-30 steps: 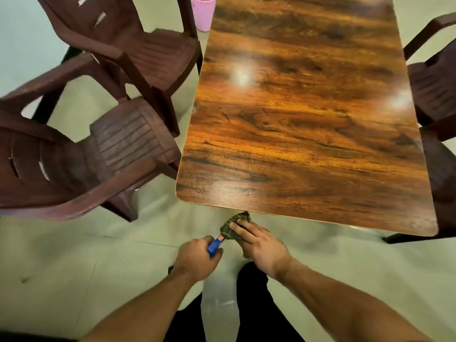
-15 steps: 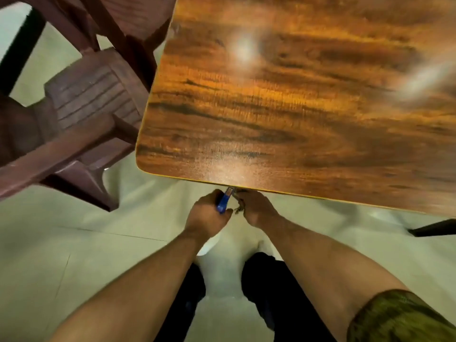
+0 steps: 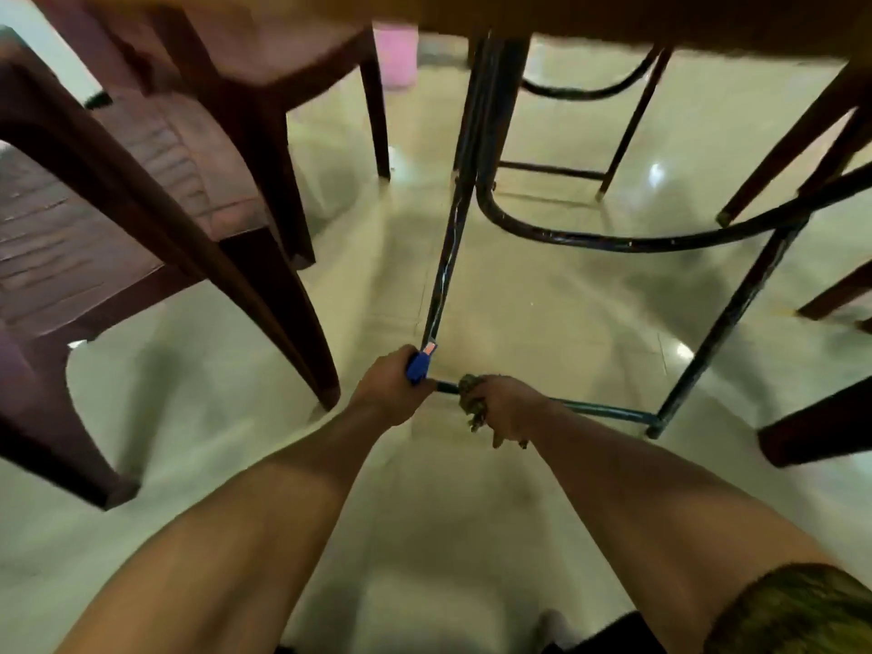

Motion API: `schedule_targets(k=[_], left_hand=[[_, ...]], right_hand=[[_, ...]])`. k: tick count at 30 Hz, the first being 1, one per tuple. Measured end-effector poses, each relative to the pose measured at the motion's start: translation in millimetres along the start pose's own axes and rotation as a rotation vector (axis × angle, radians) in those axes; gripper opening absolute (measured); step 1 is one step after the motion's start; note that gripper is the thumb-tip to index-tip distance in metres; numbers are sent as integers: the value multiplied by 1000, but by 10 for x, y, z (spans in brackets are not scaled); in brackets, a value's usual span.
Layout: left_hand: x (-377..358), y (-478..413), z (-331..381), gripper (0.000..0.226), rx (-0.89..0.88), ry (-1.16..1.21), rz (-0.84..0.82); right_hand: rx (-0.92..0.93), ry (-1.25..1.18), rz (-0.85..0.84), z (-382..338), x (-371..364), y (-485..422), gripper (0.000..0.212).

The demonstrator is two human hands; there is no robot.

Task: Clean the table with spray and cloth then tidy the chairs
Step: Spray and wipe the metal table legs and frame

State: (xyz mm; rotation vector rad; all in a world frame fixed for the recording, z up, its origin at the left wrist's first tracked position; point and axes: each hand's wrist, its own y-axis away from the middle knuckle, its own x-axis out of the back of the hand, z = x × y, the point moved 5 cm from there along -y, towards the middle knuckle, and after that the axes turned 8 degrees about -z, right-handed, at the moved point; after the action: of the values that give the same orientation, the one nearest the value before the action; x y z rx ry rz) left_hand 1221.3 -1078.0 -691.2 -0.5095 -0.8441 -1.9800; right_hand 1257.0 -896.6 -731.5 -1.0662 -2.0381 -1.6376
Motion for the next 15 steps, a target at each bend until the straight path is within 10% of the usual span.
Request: schedule_targets(k=[7,15], left_hand=[[126,-452,-121,23,-74,75,190],[333,-774,-27,20,-162,251,288]], right_hand=[[-55,-496,69,251,43,-303,37],[279,-2129,418,214,491,-435,24]])
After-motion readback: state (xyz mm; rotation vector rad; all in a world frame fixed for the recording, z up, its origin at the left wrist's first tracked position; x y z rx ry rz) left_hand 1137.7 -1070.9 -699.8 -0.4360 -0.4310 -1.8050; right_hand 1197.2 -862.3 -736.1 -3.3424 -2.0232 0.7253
